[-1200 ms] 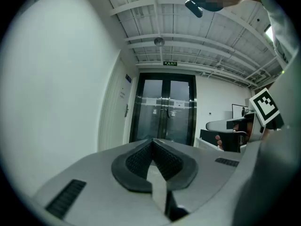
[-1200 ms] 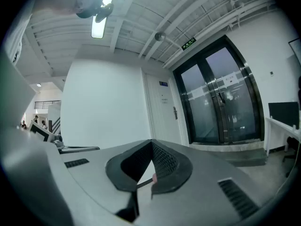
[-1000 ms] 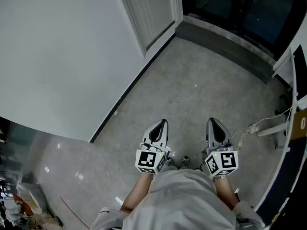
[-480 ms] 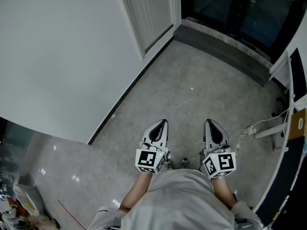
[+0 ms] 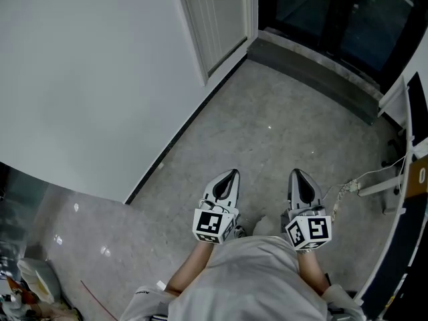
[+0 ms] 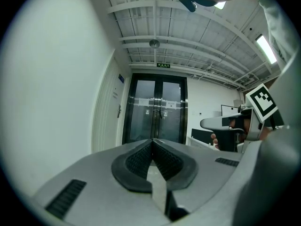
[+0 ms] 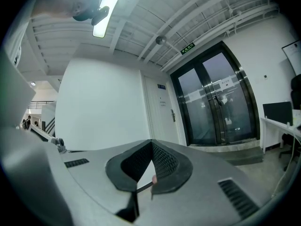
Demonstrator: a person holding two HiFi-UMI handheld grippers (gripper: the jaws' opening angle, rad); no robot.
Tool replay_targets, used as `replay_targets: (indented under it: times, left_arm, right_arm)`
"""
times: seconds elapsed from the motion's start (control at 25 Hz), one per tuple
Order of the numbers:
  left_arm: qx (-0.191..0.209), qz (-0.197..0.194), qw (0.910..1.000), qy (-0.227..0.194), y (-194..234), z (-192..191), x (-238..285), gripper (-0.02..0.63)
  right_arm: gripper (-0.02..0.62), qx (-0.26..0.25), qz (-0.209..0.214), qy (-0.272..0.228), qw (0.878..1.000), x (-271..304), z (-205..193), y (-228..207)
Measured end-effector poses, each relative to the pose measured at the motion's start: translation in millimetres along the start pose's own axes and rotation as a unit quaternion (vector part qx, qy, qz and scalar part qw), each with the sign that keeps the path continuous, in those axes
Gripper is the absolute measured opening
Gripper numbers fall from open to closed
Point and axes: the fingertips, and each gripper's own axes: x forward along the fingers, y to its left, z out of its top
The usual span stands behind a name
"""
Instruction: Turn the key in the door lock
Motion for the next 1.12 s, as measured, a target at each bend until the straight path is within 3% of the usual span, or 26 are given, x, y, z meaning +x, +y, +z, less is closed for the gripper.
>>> replay_targets:
  times: [0.4,0.72,1.12]
  left_arm:
    - [-0.004,0.002,1.0000,0.003,19,-3,44,0.009]
    - [-0.002,0.029,0.9996,0.003,41,4,112,0.009]
    - [-0.003,0.052,0.9986,-0.012,47,22,228,0.009]
  right_arm:
    - [-0.006,-0.003,0.004,0.004,1.000,42,-4,-16]
    - [-0.006,-0.002,0.001,0.011,1.000,101,-2,-64]
    - [-0.006,-0.018,0.035,0.015,0.999,190,19,-140]
